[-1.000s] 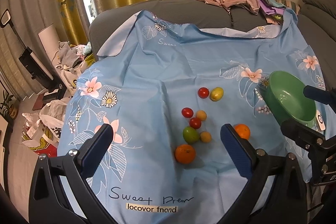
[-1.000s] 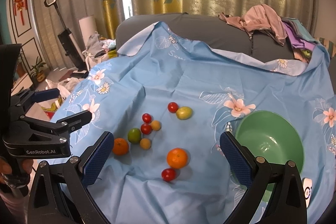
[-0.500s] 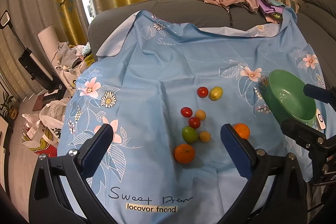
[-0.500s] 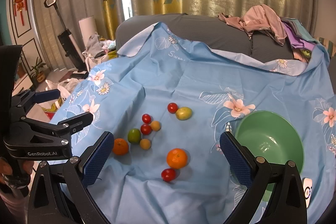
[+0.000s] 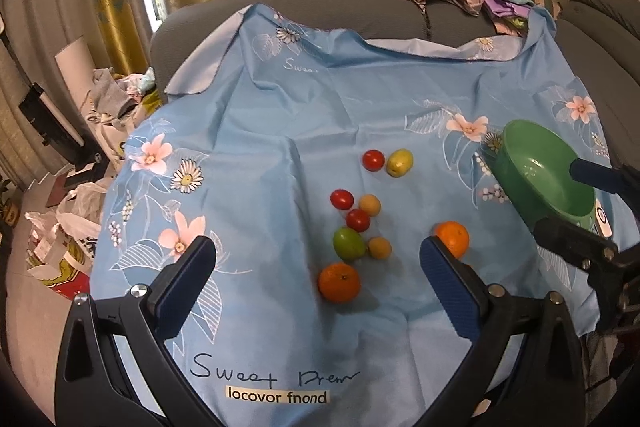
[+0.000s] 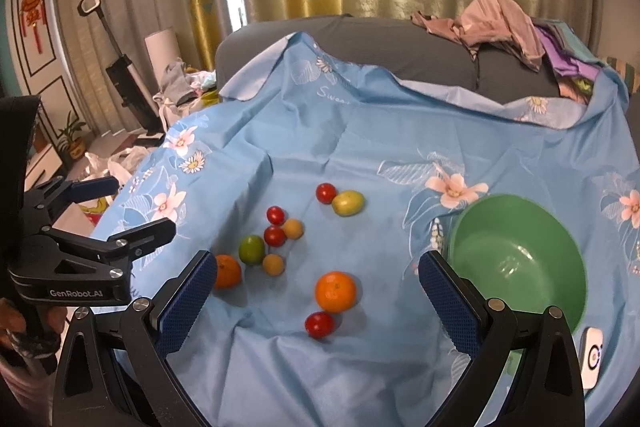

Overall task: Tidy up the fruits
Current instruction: 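Grasp a large orange with the left tool while the right tool grasps another orange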

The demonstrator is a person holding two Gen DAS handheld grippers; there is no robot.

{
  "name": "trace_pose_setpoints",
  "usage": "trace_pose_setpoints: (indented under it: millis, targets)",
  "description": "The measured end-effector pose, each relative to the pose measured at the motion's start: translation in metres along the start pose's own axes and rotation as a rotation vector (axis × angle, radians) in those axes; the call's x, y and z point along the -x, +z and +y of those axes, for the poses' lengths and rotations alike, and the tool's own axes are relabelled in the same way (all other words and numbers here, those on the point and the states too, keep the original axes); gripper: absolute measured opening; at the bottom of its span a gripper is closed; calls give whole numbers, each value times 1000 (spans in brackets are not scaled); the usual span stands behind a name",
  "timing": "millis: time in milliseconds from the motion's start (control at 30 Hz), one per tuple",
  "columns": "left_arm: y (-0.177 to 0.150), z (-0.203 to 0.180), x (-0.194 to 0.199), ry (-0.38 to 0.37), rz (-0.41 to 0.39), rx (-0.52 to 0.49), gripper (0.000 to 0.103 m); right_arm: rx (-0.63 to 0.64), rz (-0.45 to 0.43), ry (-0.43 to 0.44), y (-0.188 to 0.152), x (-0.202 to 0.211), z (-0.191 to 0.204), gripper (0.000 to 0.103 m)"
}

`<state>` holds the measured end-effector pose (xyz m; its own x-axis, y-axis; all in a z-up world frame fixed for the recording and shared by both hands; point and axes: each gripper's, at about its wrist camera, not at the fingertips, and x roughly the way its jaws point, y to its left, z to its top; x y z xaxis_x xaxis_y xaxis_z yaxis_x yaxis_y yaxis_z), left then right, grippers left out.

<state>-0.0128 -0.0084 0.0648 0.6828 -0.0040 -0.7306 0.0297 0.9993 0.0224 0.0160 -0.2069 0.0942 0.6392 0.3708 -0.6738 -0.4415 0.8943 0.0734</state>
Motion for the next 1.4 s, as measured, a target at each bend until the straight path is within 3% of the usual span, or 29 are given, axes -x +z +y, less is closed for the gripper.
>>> trace_pose_setpoints:
  millis: [100, 333, 600, 867, 1233, 1400]
  targets:
    - [-6, 1, -6, -42, 13, -7, 102, -19, 17, 11, -7, -8, -5, 101]
    - [-34, -7, -28, -101, 34, -104, 100, -46, 94, 62, -35, -40, -17, 88]
    - [-46, -7, -64, -177, 96, -141, 76, -61, 139, 51, -59, -72, -31, 74]
    - [-42, -15, -89, -259, 115, -194, 66, -65, 170, 47, -63, -98, -39, 68]
    - [-40, -17, -119, -202, 207, -251, 62, -57, 203, 77, -62, -120, -40, 63]
    - [-41, -24, -125, -142, 246, -317, 55, -59, 214, 101, -58, -127, -41, 63]
